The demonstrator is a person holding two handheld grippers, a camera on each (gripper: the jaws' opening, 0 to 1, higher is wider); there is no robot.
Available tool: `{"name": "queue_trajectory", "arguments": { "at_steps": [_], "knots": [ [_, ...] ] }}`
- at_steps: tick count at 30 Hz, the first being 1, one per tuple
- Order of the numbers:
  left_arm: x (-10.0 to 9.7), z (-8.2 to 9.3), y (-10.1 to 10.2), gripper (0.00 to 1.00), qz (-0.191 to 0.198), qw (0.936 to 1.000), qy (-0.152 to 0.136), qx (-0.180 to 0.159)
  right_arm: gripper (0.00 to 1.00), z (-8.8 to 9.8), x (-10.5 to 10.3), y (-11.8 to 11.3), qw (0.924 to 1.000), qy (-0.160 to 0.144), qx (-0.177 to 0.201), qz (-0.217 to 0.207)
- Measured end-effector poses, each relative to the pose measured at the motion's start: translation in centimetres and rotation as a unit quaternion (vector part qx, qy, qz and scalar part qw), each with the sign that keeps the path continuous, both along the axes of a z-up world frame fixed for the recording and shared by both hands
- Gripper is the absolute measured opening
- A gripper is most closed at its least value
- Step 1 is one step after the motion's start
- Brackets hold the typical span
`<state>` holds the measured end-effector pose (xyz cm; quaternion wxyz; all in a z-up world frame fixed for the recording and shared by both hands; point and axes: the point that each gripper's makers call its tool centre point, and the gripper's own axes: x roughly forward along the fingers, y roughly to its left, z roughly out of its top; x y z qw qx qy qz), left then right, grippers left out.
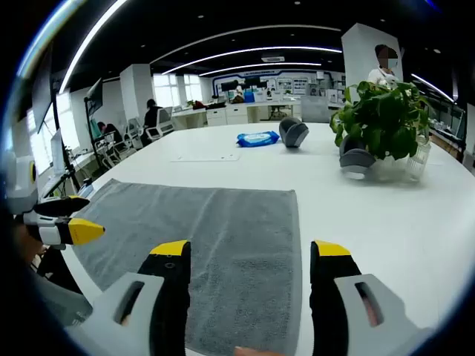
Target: Fold the towel on the table until its edges align and the towel forms a compact rectangular stack.
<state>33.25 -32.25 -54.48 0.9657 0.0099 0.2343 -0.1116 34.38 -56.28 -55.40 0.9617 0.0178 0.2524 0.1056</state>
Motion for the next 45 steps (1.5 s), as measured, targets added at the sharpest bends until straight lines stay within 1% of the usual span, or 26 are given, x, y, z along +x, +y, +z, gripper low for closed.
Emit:
{"name": "queue_trajectory", "arguments": {
  "at_steps": [4, 29, 35, 40, 45],
  "knots": [
    [0.0, 0.1, -0.2, 0.92, -0.003, 1.0000, 0.000, -0.006, 0.65, 0.0, 0.0, 0.1, 1.0000, 0.000, 0.000, 0.002],
    [0.0, 0.0, -0.1, 0.88, -0.001, 0.9999, 0.004, -0.012, 0.61, -0.1, -0.1, 0.0, 1.0000, 0.005, 0.003, 0.002],
    [-0.1, 0.0, -0.2, 0.86, -0.003, 0.9999, 0.008, -0.012, 0.59, -0.2, -0.1, -0.2, 1.0000, 0.007, 0.007, -0.002],
    [-0.2, 0.0, -0.2, 0.84, -0.003, 0.9998, 0.010, -0.019, 0.58, -0.3, -0.1, -0.6, 0.9999, 0.010, 0.008, -0.008],
    [-0.1, 0.1, -0.3, 0.82, -0.001, 0.9994, 0.010, -0.032, 0.55, -0.5, 0.0, -1.1, 0.9997, 0.013, 0.013, -0.016]
  ]
}}
